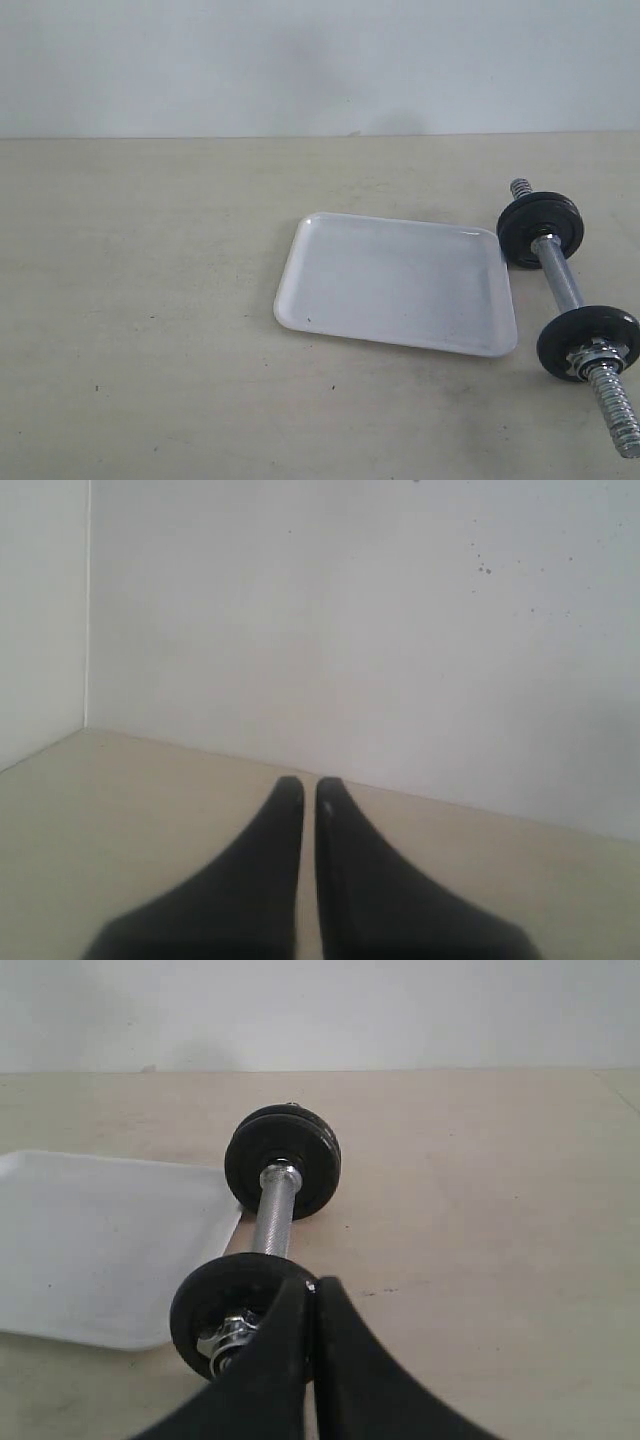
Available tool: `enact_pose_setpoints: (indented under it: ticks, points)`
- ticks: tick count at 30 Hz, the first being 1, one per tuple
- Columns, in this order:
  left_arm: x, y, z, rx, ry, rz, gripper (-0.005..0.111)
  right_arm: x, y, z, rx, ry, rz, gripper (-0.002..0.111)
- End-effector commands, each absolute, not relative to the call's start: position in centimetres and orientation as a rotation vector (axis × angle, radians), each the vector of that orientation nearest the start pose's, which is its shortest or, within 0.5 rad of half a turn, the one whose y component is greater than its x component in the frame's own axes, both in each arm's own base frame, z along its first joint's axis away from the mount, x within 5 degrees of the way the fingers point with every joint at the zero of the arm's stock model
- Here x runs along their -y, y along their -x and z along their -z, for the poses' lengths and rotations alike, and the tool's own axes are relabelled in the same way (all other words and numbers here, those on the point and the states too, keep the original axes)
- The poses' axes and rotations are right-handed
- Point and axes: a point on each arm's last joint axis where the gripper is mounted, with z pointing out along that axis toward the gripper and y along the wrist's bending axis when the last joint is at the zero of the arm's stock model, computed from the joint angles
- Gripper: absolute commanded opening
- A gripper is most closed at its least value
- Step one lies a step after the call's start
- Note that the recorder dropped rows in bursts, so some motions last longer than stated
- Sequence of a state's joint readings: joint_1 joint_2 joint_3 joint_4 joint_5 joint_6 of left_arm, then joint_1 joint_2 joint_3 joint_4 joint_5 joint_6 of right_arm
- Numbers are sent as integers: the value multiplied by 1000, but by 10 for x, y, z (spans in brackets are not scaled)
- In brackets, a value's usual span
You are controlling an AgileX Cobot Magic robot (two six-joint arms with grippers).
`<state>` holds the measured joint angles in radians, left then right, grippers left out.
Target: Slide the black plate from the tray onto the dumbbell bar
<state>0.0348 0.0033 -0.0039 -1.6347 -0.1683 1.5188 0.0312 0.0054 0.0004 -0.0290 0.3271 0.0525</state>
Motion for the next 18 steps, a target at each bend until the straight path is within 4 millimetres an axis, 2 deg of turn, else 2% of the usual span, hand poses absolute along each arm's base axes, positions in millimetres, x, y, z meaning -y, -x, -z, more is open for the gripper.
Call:
enact_pose_setpoints:
  ticks: [1,11,15,16,18]
  points:
    - [-18,-54,-212,-1478,243,-81,4,-1,-54,-184,-1805,4,-24,0]
    - [-9,-56,-213,-1480,136,-30,4,-1,-54,-184,-1805,4,-24,0]
    - [7,-56,-209,-1516,-178,-88,4,-1,-54,-184,-1805,4,-24,0]
    - [8,-56,-206,-1548,-186,-72,4,-1,-54,-184,-1805,4,-24,0]
    - [5,-56,-205,-1572,-98,-33,4,-1,-54,-184,-1805,4,-24,0]
